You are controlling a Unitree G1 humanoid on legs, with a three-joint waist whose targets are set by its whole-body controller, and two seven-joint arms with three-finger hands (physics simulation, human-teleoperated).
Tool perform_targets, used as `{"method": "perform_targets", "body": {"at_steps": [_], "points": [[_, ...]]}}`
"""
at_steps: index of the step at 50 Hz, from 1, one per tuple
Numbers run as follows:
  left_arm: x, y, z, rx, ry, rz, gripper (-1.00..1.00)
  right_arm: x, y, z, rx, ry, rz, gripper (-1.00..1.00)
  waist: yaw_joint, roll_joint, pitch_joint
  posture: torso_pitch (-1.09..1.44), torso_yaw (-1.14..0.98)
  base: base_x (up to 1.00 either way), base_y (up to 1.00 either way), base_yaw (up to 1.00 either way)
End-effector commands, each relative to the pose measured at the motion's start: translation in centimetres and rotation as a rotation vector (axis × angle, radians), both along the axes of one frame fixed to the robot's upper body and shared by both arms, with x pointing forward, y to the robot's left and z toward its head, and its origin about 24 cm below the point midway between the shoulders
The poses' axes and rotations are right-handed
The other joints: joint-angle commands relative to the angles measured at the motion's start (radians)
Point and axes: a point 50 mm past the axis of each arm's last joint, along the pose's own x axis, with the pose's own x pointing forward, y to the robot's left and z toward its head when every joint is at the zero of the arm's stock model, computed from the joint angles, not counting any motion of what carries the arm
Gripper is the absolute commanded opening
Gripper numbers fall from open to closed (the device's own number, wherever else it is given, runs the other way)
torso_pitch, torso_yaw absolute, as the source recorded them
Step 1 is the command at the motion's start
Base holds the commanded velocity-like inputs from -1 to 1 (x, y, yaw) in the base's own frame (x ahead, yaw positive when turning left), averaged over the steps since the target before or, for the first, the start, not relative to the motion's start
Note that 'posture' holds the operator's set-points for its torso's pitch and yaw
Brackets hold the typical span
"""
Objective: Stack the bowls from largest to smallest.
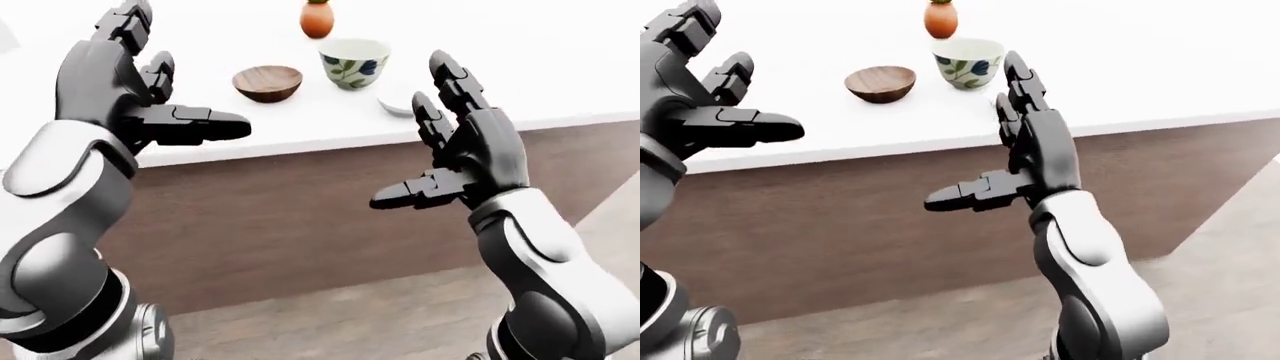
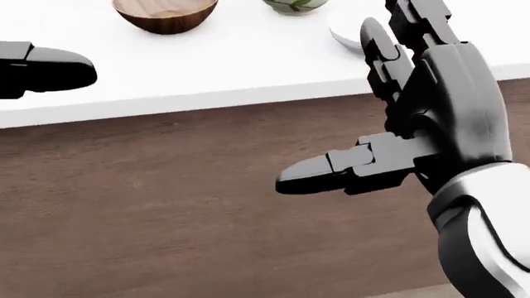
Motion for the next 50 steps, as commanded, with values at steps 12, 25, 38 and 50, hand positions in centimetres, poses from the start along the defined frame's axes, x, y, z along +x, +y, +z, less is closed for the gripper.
{"method": "perform_targets", "body": {"at_steps": [12,25,38,50], "points": [[-1.3,-0.3,2.5,0.015,-0.107,-0.06,1.0,-1.3,-0.3,2.5,0.017,-0.148,-0.022,1.0,0.015,-0.097,-0.039,0.0,0.0,0.77,0.0,0.0],[-1.5,0.8,3.0,0.0,-0.119,-0.037,1.0,-2.2,0.2,3.7,0.002,-0.208,0.014,1.0,0.019,0.022,-0.066,0.0,0.0,0.52,0.15,0.0],[-1.8,1.5,3.4,-0.003,-0.127,-0.024,1.0,-2.4,0.2,4.0,0.002,-0.223,0.019,1.0,-0.001,-0.084,-0.08,0.0,0.0,0.01,0.44,0.0],[-2.0,1.7,2.8,0.004,-0.12,-0.021,1.0,-2.8,0.0,4.3,0.002,-0.228,0.028,1.0,-0.002,0.042,-0.074,0.0,0.0,0.0,0.08,0.13]]}}
